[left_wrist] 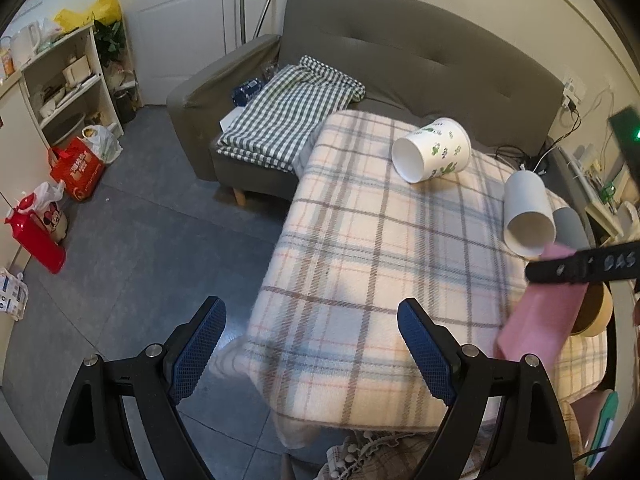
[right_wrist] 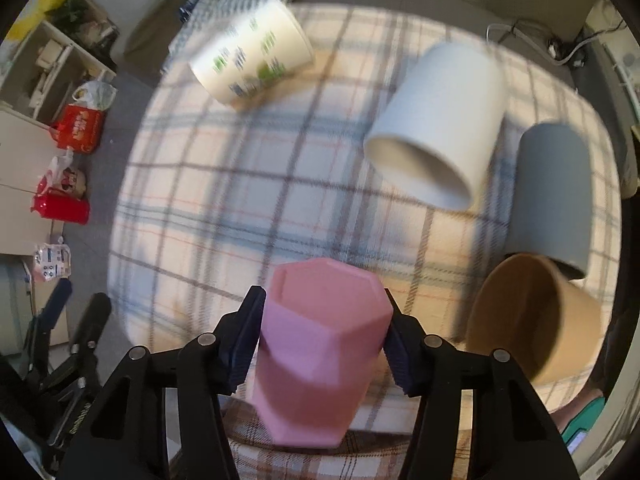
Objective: Flip cup upside down
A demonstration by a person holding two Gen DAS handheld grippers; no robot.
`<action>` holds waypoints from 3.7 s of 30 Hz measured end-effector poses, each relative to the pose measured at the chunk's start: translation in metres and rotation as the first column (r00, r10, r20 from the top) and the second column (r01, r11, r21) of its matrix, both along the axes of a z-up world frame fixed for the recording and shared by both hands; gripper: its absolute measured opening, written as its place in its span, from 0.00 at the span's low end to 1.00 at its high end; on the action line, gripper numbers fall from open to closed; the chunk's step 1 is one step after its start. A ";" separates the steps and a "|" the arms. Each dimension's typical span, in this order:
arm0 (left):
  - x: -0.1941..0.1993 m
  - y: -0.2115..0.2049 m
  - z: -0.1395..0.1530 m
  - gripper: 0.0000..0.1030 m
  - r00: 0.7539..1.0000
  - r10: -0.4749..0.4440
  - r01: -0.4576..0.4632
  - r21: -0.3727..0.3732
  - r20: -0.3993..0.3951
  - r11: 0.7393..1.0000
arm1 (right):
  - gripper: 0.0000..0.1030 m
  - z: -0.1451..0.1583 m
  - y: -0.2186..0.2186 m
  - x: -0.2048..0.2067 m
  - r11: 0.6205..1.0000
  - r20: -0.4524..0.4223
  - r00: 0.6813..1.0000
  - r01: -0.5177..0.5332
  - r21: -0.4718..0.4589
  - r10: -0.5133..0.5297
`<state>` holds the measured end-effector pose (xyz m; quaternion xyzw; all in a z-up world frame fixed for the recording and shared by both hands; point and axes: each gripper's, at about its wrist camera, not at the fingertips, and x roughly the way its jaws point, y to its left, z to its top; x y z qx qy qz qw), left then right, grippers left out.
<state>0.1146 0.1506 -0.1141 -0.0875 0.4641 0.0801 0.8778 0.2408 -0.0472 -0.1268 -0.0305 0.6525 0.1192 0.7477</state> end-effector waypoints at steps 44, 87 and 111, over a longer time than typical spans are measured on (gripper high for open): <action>0.013 -0.036 -0.009 0.88 0.999 -0.020 0.020 -0.005 -0.028 1.000 | 0.53 0.014 0.008 -0.034 0.990 0.426 0.894 -0.132 -0.052 0.142; -0.090 -0.136 0.100 0.88 0.941 -0.108 0.067 0.136 0.321 0.988 | 0.61 0.124 -0.114 -0.173 0.994 0.682 0.730 -0.027 0.102 -0.050; -0.116 -0.147 0.070 0.96 0.919 -0.079 -0.004 0.211 0.386 0.978 | 0.97 0.078 -0.150 -0.200 0.993 0.686 0.720 0.040 0.107 -0.103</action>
